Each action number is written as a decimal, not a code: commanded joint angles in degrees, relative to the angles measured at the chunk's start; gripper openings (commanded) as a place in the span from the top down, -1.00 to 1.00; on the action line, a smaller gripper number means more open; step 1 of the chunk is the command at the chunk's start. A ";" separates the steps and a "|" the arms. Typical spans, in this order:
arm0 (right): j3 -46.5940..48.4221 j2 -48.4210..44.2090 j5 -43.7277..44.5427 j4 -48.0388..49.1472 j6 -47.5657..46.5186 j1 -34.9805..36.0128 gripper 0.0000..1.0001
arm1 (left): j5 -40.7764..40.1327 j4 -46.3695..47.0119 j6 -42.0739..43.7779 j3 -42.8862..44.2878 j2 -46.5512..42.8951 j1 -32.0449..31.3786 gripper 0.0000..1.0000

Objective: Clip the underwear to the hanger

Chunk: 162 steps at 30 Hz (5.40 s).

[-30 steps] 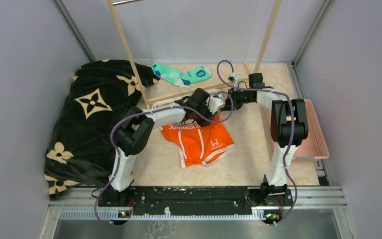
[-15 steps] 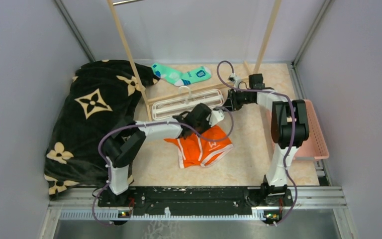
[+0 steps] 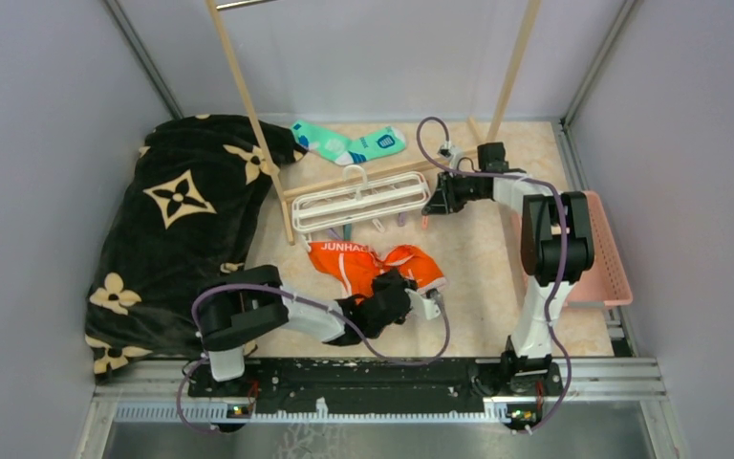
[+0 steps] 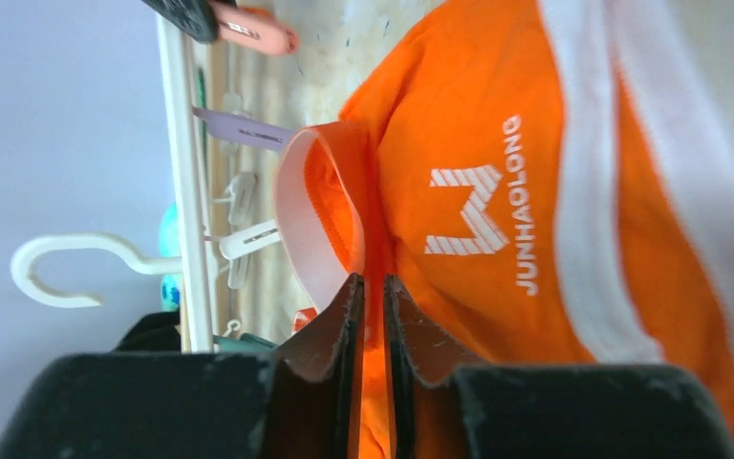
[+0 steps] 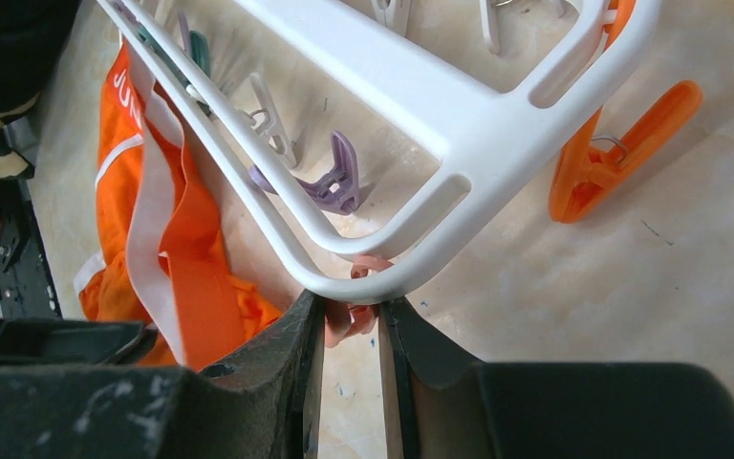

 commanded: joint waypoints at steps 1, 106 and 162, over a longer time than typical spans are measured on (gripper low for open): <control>0.22 -3.65 -0.72 2.82 0.04 0.65 1.00 | -8.86 19.52 11.18 -3.34 1.02 -5.65 0.57; 3.80 0.86 2.57 4.21 1.19 6.85 1.00 | 4.07 -2.06 0.91 3.82 -8.35 7.88 1.00; 2.88 -1.11 1.49 2.68 -0.05 7.12 1.00 | 61.09 -31.30 5.45 1.84 -25.71 21.69 -0.48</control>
